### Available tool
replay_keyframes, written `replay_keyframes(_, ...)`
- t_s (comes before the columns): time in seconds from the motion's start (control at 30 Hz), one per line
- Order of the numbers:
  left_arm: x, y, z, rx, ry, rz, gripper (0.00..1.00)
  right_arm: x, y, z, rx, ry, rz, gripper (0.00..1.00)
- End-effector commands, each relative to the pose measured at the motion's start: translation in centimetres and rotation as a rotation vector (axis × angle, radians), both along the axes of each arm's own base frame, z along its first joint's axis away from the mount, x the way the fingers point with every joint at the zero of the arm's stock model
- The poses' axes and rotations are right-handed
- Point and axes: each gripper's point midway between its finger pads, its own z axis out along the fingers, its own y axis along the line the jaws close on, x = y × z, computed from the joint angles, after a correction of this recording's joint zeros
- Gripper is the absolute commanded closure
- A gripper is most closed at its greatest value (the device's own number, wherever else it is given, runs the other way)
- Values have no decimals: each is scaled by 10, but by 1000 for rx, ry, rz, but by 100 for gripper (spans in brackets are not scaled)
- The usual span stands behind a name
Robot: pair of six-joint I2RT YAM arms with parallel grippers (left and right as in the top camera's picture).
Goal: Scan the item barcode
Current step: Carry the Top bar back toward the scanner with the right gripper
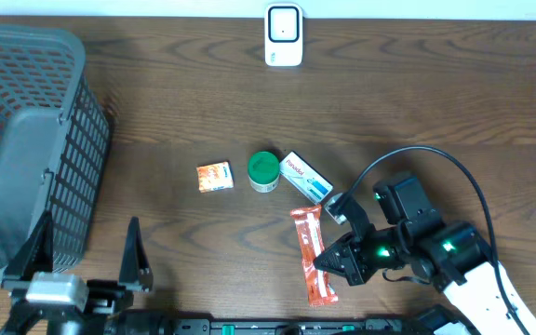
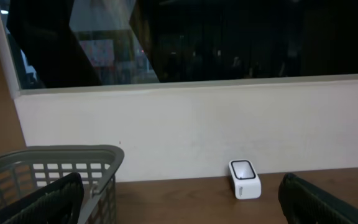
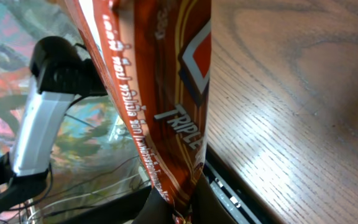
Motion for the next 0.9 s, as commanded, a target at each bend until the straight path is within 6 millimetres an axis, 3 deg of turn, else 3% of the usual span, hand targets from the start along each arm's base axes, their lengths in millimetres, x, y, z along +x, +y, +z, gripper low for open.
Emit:
replay_keyframes(0.0,-16,-1,-2,9,-43,-4,1,-8,3,11,43,9,2,99)
replay_keyframes(0.1,-18,-1,-11,19,-50,-2,1,-10,4,15,62,33,-12,99)
replay_keyframes(0.37,7,-1,-44,20,32,-3,1,-14,12,28,143,45,24,99)
replay_keyframes(0.6,23,15,-63,6,68,89,1,15,20,37,172,-124,4,99)
replay_keyframes(0.87,42,15,-108,-37,193,85,1,45,-1,13,-23,-230,-131,99)
